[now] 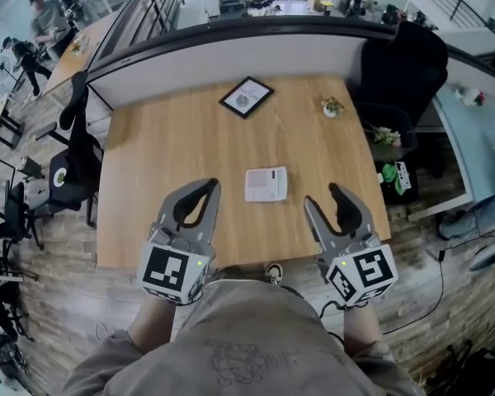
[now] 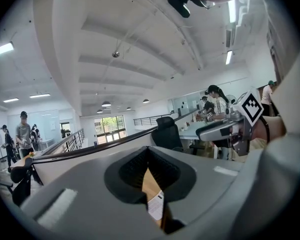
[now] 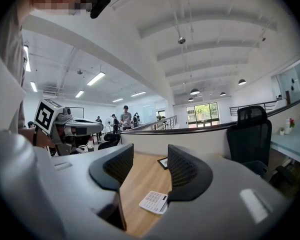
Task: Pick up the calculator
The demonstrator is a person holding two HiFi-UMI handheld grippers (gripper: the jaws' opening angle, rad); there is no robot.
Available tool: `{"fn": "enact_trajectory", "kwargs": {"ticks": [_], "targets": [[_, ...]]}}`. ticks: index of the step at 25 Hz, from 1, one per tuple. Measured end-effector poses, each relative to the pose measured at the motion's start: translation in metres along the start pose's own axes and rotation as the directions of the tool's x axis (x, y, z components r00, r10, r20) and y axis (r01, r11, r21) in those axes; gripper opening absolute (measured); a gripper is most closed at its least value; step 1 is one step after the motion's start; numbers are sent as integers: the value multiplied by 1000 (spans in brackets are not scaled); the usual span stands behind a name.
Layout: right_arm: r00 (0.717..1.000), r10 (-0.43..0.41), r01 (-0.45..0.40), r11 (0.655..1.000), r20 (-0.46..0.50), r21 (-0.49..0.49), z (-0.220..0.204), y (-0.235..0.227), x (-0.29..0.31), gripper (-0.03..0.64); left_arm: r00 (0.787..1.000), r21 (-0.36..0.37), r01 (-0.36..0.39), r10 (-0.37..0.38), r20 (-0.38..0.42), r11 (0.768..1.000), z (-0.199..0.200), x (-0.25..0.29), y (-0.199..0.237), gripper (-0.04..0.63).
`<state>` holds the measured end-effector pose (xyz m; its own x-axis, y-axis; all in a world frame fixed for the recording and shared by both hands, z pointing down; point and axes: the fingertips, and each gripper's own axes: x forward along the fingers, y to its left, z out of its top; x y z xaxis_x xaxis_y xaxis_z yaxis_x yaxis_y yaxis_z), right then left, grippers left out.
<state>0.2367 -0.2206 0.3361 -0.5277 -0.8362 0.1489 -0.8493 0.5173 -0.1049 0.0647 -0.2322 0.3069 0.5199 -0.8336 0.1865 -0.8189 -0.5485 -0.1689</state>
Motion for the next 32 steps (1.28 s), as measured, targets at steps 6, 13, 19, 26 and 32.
{"fn": "enact_trajectory", "kwargs": {"ticks": [6, 13, 19, 26, 32], "targets": [[1000, -19, 20, 999, -14, 30, -2, 3, 11, 198, 1000, -8, 11, -11, -12, 1000, -5, -1, 15, 2], [998, -33, 38, 993, -45, 112, -14, 1, 32, 197, 999, 19, 45, -45, -2, 999, -11, 4, 35, 2], [990, -52, 76, 979, -132, 187, -52, -18, 61, 196, 996, -14, 75, -75, -40, 997, -29, 20, 45, 2], [969, -2, 69, 963, -249, 261, -105, -33, 105, 196, 986, -61, 104, -111, -128, 993, -73, 46, 53, 2], [935, 4, 105, 952, -356, 287, -161, -53, 130, 196, 965, -77, 129, -143, -219, 989, -120, 68, 49, 2]]}}
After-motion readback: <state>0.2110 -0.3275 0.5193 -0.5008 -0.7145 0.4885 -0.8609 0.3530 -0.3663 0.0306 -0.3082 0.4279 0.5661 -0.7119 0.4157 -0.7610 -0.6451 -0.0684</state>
